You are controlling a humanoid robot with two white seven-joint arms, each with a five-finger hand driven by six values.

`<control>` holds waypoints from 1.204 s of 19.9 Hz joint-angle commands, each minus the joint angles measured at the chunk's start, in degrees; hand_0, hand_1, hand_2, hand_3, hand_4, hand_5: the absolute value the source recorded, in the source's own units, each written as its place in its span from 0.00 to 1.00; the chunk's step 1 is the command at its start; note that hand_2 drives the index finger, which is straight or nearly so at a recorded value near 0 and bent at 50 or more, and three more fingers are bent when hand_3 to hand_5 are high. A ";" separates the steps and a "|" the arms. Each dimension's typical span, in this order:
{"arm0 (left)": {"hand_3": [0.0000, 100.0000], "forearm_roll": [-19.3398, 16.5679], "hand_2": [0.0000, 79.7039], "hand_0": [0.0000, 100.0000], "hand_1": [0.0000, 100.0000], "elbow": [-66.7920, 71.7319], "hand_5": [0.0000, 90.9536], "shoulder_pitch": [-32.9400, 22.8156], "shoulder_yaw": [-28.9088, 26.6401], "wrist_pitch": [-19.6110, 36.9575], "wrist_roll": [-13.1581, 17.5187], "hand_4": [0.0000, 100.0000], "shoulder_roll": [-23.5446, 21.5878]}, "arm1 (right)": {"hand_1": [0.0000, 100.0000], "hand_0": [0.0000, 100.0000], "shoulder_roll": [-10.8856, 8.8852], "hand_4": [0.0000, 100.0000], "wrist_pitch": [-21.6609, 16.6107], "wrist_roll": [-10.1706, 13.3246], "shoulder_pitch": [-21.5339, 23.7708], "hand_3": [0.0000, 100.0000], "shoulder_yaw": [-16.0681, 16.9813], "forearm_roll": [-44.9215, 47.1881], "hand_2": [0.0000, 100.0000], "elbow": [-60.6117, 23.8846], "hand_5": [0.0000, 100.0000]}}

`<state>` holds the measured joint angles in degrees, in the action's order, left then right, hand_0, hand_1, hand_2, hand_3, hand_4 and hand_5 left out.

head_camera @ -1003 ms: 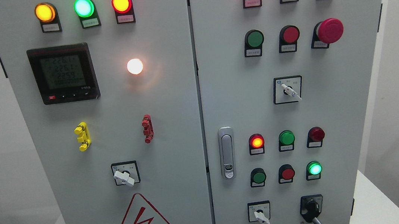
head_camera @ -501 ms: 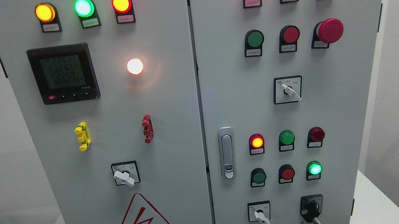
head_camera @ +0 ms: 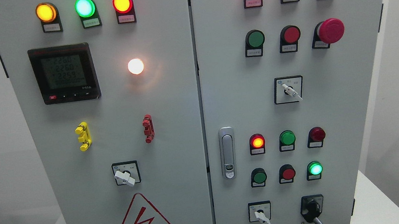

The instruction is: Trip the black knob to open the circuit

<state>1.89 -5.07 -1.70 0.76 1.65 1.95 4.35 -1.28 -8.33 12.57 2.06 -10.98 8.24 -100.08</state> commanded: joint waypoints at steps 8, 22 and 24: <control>0.00 0.13 0.00 0.12 0.39 0.06 0.00 0.03 -0.05 -0.07 -0.02 0.00 0.14 | 0.83 0.84 -0.57 1.00 -1.69 -1.76 -0.48 1.00 0.78 0.03 0.00 -2.05 0.94; 0.00 0.13 0.00 0.12 0.39 0.06 0.00 0.03 -0.05 -0.07 -0.02 0.00 0.05 | 0.84 0.85 -1.36 1.00 -1.78 -1.67 -0.04 1.00 2.01 0.11 0.00 -1.96 0.93; 0.00 0.13 0.00 0.12 0.39 0.06 0.00 0.11 -0.05 0.02 -0.02 0.00 0.05 | 0.84 0.85 -1.36 1.00 -1.78 -1.59 0.05 1.00 2.10 0.20 0.00 -1.88 0.93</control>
<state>1.89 -5.07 -1.69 0.76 1.65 1.95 4.35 -2.55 -8.95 11.90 2.43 -9.00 8.40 -100.11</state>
